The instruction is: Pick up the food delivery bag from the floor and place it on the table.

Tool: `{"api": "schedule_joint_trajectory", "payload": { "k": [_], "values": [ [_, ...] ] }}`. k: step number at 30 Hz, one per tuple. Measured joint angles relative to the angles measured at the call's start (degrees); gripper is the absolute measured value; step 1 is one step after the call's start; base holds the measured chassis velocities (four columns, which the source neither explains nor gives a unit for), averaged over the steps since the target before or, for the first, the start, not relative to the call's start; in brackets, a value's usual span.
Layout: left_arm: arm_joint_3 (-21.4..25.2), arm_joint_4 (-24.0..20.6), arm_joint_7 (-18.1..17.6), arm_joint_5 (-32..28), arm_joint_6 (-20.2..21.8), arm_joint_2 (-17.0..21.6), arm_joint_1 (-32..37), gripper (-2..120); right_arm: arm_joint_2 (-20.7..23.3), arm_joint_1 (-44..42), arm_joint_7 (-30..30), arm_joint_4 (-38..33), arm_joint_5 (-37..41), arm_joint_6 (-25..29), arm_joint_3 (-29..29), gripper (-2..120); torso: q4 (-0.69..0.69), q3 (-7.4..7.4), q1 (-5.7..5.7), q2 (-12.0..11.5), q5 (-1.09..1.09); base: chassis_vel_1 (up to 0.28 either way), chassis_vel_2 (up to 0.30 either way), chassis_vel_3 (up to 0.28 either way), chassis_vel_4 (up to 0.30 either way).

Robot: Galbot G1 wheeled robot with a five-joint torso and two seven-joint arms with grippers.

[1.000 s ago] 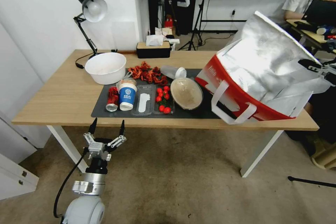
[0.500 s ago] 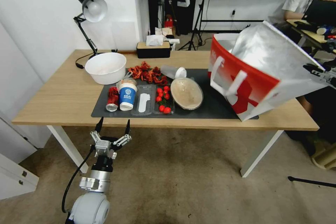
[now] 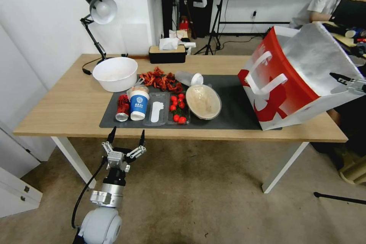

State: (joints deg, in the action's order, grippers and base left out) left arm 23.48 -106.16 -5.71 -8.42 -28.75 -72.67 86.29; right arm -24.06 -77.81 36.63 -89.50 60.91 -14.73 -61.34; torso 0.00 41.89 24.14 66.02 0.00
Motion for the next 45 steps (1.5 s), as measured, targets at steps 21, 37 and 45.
{"api": "schedule_joint_trajectory", "payload": {
  "k": [21,37,45],
  "values": [
    [-3.4,-6.1,-13.7,2.4,9.9,1.4,1.8,100,-4.0,-3.3,-2.0,-10.8,4.5,2.1,-5.3,100,0.0,0.0,0.01,0.0,0.0,0.0,0.0,0.0,0.0],
    [1.8,-12.8,-6.9,-0.3,16.5,-0.7,6.6,100,-18.7,-8.0,-7.8,-26.9,0.9,4.4,-10.1,100,0.0,0.0,0.0,0.0,0.0,0.0,0.0,0.0,0.0],
    [2.8,-14.7,-4.1,-1.7,17.3,-1.4,7.4,100,-23.9,-10.2,-8.5,-32.6,-1.0,5.2,-10.1,100,0.01,0.0,0.0,0.0,0.0,0.0,0.0,0.0,0.0]
  ]
}}
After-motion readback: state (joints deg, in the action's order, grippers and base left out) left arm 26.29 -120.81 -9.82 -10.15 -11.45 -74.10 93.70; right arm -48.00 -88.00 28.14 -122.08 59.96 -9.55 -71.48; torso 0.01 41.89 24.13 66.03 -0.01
